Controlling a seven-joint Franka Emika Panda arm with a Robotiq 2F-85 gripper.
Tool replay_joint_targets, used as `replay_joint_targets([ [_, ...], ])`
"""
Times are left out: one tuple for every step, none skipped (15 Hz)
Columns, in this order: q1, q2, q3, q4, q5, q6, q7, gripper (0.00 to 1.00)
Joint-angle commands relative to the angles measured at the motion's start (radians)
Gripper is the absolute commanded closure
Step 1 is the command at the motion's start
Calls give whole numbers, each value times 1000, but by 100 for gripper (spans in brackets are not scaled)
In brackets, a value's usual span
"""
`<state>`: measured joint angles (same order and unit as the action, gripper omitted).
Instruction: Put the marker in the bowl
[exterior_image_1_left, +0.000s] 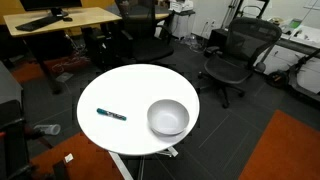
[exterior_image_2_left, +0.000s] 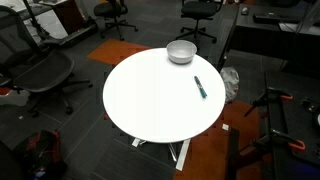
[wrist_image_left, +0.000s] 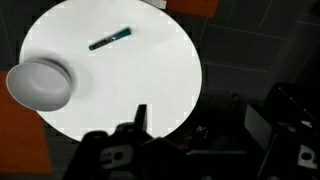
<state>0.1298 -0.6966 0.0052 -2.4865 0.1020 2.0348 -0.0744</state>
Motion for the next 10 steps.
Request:
replay_joint_targets([
  [-9, 1, 8, 2, 6, -2, -5, 0],
  [-9, 1, 8, 2, 6, -2, -5, 0],
  [-9, 1, 8, 2, 6, -2, -5, 0],
  [-9, 1, 8, 2, 6, -2, -5, 0],
  [-9, 1, 8, 2, 6, -2, -5, 0],
  [-9, 1, 8, 2, 6, -2, -5, 0],
  [-13, 0, 9, -3, 4, 6, 0, 0],
  [-18, 0, 10, -10, 3, 15, 9, 0],
  [-25, -1, 14, -17, -1, 24, 20, 0],
  [-35, -1, 17, -26, -4, 30, 35, 0],
])
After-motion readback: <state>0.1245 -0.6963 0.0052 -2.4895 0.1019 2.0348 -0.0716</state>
